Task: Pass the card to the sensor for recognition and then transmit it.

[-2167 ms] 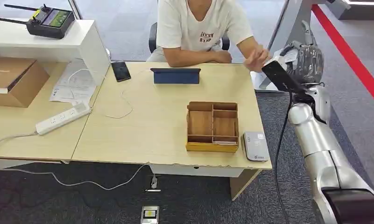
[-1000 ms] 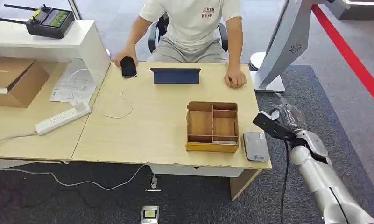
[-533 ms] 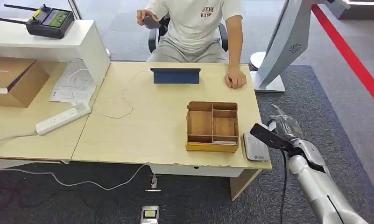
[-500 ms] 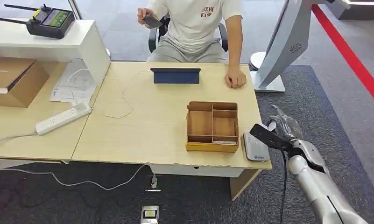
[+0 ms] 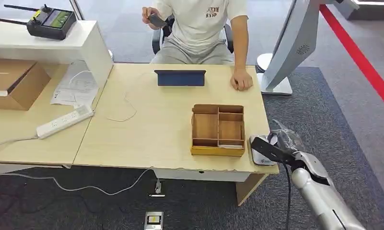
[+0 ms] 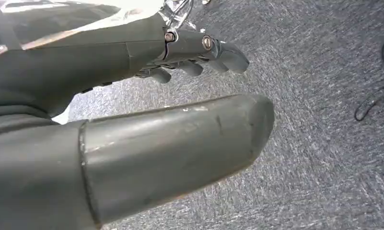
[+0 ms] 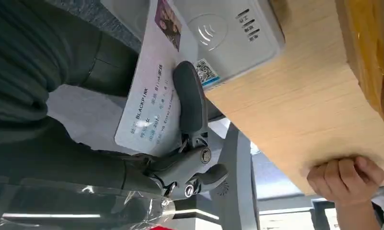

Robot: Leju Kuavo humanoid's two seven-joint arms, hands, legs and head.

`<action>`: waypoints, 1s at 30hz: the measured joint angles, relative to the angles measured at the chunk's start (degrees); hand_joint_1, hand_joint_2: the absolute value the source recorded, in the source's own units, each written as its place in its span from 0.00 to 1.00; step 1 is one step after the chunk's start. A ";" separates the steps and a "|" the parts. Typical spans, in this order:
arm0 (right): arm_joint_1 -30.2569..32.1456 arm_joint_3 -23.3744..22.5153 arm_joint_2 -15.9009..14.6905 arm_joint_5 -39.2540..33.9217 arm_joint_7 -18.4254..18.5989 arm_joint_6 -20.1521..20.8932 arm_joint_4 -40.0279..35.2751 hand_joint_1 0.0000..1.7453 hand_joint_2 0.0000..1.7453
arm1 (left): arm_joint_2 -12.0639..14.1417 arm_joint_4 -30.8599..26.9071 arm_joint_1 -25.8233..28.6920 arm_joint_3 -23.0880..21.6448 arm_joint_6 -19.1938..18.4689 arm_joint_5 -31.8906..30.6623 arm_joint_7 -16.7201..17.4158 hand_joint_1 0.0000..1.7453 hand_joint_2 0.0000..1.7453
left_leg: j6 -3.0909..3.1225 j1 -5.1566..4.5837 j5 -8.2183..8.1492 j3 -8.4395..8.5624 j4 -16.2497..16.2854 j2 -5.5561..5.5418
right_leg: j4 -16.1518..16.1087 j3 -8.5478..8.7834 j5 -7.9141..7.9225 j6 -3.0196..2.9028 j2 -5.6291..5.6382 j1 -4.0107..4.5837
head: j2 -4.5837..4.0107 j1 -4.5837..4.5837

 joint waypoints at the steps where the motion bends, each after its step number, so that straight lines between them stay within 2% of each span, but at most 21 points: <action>1: -0.01 0.11 0.02 0.18 -0.18 0.26 0.00 1.00 1.00 | -0.02 0.02 0.00 0.00 0.00 0.06 0.09 0.00 0.00 | 0.00 0.00 0.00 0.00 0.00 0.00 | -0.01 0.00 0.00 0.00 0.00 0.00 | 0.00 0.00; 15: 0.04 1.36 0.31 0.26 -0.22 0.81 0.24 1.00 1.00 | -0.22 0.02 -0.01 0.02 -0.11 -0.24 0.17 0.00 0.00 | 0.00 0.00 0.00 0.08 0.00 0.02 | -0.01 0.06 0.01 0.00 0.01 0.00 | 0.00 0.00; 20: -0.06 1.35 0.33 0.17 -0.04 -1.22 0.22 1.00 1.00 | -0.22 0.02 0.00 0.02 -0.11 -0.31 0.04 0.00 0.00 | 0.00 0.00 0.00 0.07 0.00 0.01 | 0.00 0.09 0.01 0.00 0.01 0.00 | 0.00 0.00; 25: -0.97 1.44 0.72 0.72 1.35 -1.90 -0.98 1.00 1.00 | -0.28 0.02 -0.02 0.04 0.06 0.37 0.02 0.00 0.00 | 0.00 0.00 0.01 0.05 0.00 0.01 | 0.01 0.08 0.01 0.00 0.01 0.00 | 0.00 0.00; 30: -2.06 1.70 1.81 0.87 2.71 -0.52 -4.00 1.00 1.00 | -0.31 0.00 -0.08 0.09 0.04 0.46 -0.31 0.00 0.00 | 0.00 0.00 0.01 0.03 0.00 -0.01 | 0.03 0.07 0.00 0.00 0.00 0.00 | 0.00 0.00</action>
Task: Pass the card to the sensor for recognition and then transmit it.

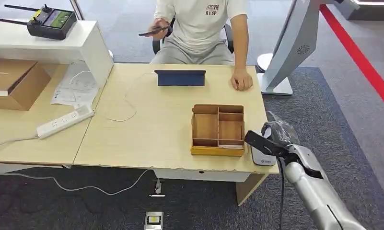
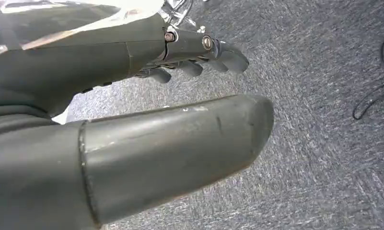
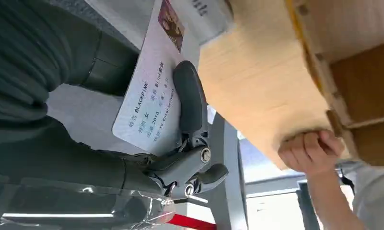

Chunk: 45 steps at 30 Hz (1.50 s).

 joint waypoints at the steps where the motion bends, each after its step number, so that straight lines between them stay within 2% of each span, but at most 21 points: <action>1: -0.21 0.04 0.26 0.11 0.09 0.15 -0.50 1.00 1.00 | 0.00 0.02 -0.02 0.00 0.00 -0.06 -0.02 0.00 0.00 | 0.00 0.00 0.00 0.00 0.00 0.00 | 0.00 0.00 0.00 0.00 0.00 0.00 | 0.00 0.00; 13: -2.47 0.35 1.79 2.58 1.07 0.52 -5.82 1.00 1.00 | 0.00 0.00 0.01 -0.02 -0.39 -1.38 -1.16 0.00 0.00 | 0.00 -0.01 0.00 -0.01 0.00 0.00 | -0.01 -0.01 0.00 0.00 0.00 0.00 | 0.00 0.00; 21: -9.67 0.41 2.41 5.13 -1.33 0.00 -5.47 1.00 1.00 | 0.17 0.00 0.01 -0.02 -1.01 -3.12 -2.73 0.00 0.00 | -0.02 0.00 0.02 -0.03 0.00 0.00 | 0.02 -0.03 0.01 0.00 0.00 0.00 | 0.00 0.00; 26: -16.30 0.48 3.68 6.62 -3.02 -0.85 -1.92 1.00 1.00 | 0.39 0.00 0.01 -0.22 -1.01 -4.33 -4.02 0.00 0.00 | -0.02 0.00 0.02 -0.04 0.00 0.00 | 0.04 -0.04 0.01 0.00 0.00 0.00 | 0.00 0.02; 33: -25.27 1.55 7.26 9.05 -3.50 -2.45 7.30 1.00 1.00 | 0.68 0.00 -0.03 -1.03 -1.01 -5.14 -4.50 0.00 0.00 | -0.02 0.00 0.02 -0.04 0.00 0.00 | 0.05 -0.07 0.00 0.00 0.00 0.00 | 0.00 0.00; 42: -29.44 1.66 9.62 8.72 -2.43 -3.19 16.09 1.00 1.00 | 0.70 0.00 0.01 -1.57 -0.92 -5.42 -4.63 0.00 0.00 | -0.02 0.00 0.02 -0.05 0.01 -0.02 | 0.01 -0.06 0.00 0.00 0.00 0.00 | 0.00 0.02; 43: -29.68 1.70 9.79 8.72 -2.43 -3.30 16.89 0.20 1.00 | 0.70 0.00 0.01 -1.60 -0.92 -5.53 -4.72 0.00 0.00 | -0.02 0.00 0.02 -0.04 0.02 -0.01 | 0.01 -0.06 0.00 0.00 -0.01 0.00 | 0.00 0.00; 44: -29.81 1.73 9.86 8.72 -2.34 -3.41 17.52 0.03 1.00 | 0.70 0.00 0.01 -1.60 -0.94 -5.66 -4.76 0.00 0.00 | -0.02 0.00 0.02 -0.04 0.02 -0.02 | 0.01 -0.06 0.00 0.00 -0.01 0.00 | 0.00 0.00; 45: -29.86 1.73 9.86 8.74 -2.34 -3.58 17.92 0.03 1.00 | 0.72 0.00 0.04 -1.62 -0.94 -5.68 -4.76 0.00 0.00 | -0.02 0.00 0.02 -0.04 0.02 -0.02 | 0.01 -0.06 0.00 0.00 -0.01 0.00 | 0.00 0.02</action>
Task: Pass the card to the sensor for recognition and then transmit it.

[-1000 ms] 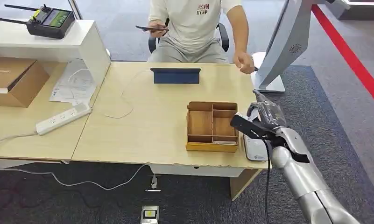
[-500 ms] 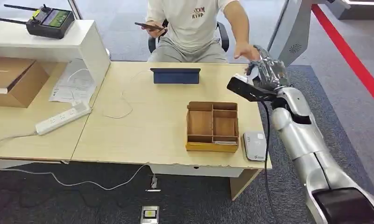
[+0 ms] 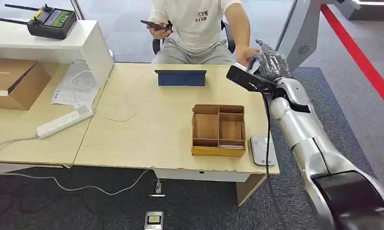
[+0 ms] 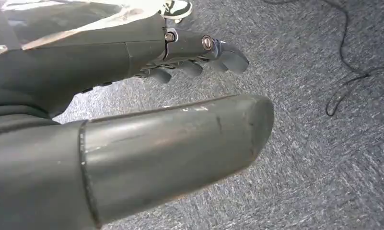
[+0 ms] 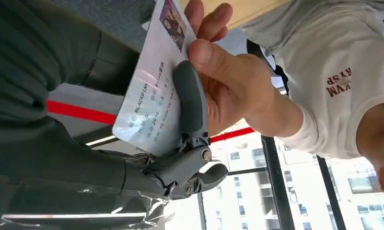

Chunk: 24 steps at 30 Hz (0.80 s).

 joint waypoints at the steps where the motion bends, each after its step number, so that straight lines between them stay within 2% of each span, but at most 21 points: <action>1: -0.02 0.00 0.00 -0.02 0.00 -0.33 0.39 0.08 1.00 | 0.00 0.00 0.04 0.00 -0.02 -0.09 -0.02 0.00 0.00 | 0.00 0.00 0.00 0.01 0.00 0.00 | 0.00 0.00 0.00 0.00 0.00 0.00 | 0.00 -0.02; 4: -0.10 -0.02 -0.02 -0.11 0.00 -1.01 1.51 0.07 1.00 | 0.00 0.00 0.04 -0.02 -0.07 -0.33 -0.02 0.00 0.00 | 0.00 0.00 0.00 0.03 0.00 0.02 | 0.00 0.00 0.00 0.00 0.01 0.00 | 0.00 -0.02; 5: -0.12 0.00 -0.04 -0.18 -0.02 -1.01 1.84 0.01 1.00 | 0.00 0.00 0.04 -0.02 -0.07 -0.33 -0.04 0.00 0.00 | 0.00 0.00 0.00 0.02 0.00 0.02 | 0.00 0.00 0.00 0.00 0.01 0.00 | 0.00 -0.02; 6: -0.13 -0.02 -0.09 -0.20 -0.09 -1.07 2.12 0.00 1.00 | 0.00 0.00 0.07 -0.02 -0.07 -0.33 -0.04 0.00 0.00 | 0.00 0.00 0.00 0.02 0.00 0.01 | 0.00 0.00 0.00 0.00 0.01 0.00 | 0.00 0.00; 14: -0.21 -0.02 -0.09 -0.20 -0.28 -3.21 3.80 0.00 1.00 | 0.00 0.00 0.11 -0.07 -0.07 -0.46 -0.04 0.00 0.00 | 0.00 0.00 0.00 0.02 0.00 0.01 | 0.01 0.00 0.00 0.00 0.01 0.00 | 0.00 -0.02; 20: -0.49 0.00 0.11 -0.96 -2.47 -4.42 4.43 0.00 1.00 | 0.00 0.00 0.10 -0.07 -0.07 -0.26 0.15 0.00 0.00 | 0.00 0.00 0.00 0.01 0.00 0.01 | 0.01 0.00 0.00 0.00 0.01 0.00 | 0.00 -0.02; 24: -1.27 -0.02 0.48 -4.07 -5.05 -4.28 4.39 0.00 1.00 | 0.00 0.00 0.10 -0.07 0.02 0.09 0.48 0.00 0.00 | 0.00 0.00 0.00 0.02 0.00 0.02 | 0.02 0.00 0.00 0.00 0.01 0.00 | 0.00 -0.02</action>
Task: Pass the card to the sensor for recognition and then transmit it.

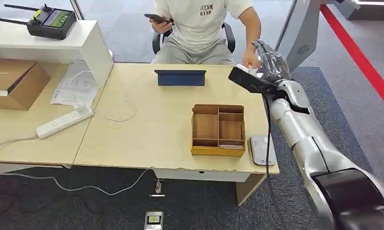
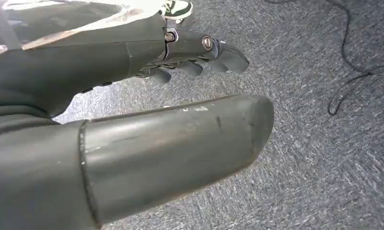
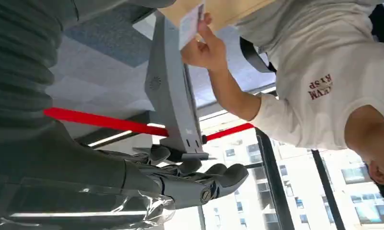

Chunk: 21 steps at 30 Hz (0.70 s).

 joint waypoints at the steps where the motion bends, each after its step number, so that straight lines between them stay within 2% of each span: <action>1: -0.19 0.00 0.09 -1.52 -0.78 0.63 -0.06 0.00 1.00 | 0.00 0.00 0.00 0.00 0.02 0.17 0.02 0.00 0.00 | 0.00 0.00 0.00 0.00 0.00 0.00 | 0.00 0.01 0.00 0.00 0.00 0.00 | 0.00 0.00; 3: -0.35 -0.31 0.35 -6.17 -1.96 3.99 -0.61 0.00 1.00 | -0.02 0.00 0.00 0.00 0.11 0.66 0.20 0.00 0.00 | 0.00 0.00 0.00 0.00 0.00 0.00 | 0.00 0.01 0.00 0.00 0.00 0.01 | 0.00 0.02; 6: 0.11 -0.98 0.50 -17.59 -2.03 13.17 -3.30 0.00 1.00 | 0.00 0.00 0.02 0.00 0.11 1.03 0.35 0.00 0.00 | 0.00 0.00 0.00 0.01 0.00 0.00 | 0.00 0.00 0.00 0.00 0.00 0.00 | 0.00 0.02; 7: 0.68 -1.42 0.50 -22.41 -1.14 17.32 -5.22 0.00 1.00 | 0.00 0.00 0.04 0.00 0.11 1.18 0.35 0.00 0.00 | 0.00 0.00 0.00 0.01 0.00 -0.01 | 0.00 0.01 0.00 0.00 0.00 0.01 | 0.00 0.00; 8: 1.37 -1.73 0.48 -25.12 -0.41 19.33 -6.72 0.00 1.00 | 0.00 0.00 0.09 0.00 0.11 1.33 0.35 0.00 0.00 | 0.00 0.00 0.00 0.01 0.00 0.00 | 0.00 0.00 0.00 0.00 0.00 0.01 | 0.00 0.02; 11: 3.56 -2.03 0.15 -32.35 2.25 23.05 -12.08 0.00 1.00 | 0.02 0.00 0.13 0.00 0.11 1.81 0.35 0.00 0.00 | 0.00 0.00 0.00 0.04 0.02 0.00 | -0.01 0.00 0.00 0.00 0.00 0.01 | 0.00 0.00; 13: 6.43 -2.25 -0.77 -39.77 5.19 26.30 -17.78 0.00 1.00 | 0.00 0.00 0.19 0.00 0.11 2.32 0.57 0.00 0.00 | 0.00 0.02 0.00 0.03 0.02 -0.01 | -0.04 0.02 -0.01 0.00 -0.02 0.02 | 0.00 0.00; 21: 6.84 -2.25 -0.92 -40.71 5.60 26.74 -18.55 0.00 1.00 | 0.02 0.00 0.21 0.00 0.11 2.36 0.57 0.00 0.00 | 0.00 0.02 0.00 0.04 0.02 -0.01 | -0.04 0.02 -0.01 0.00 -0.02 0.02 | 0.00 0.00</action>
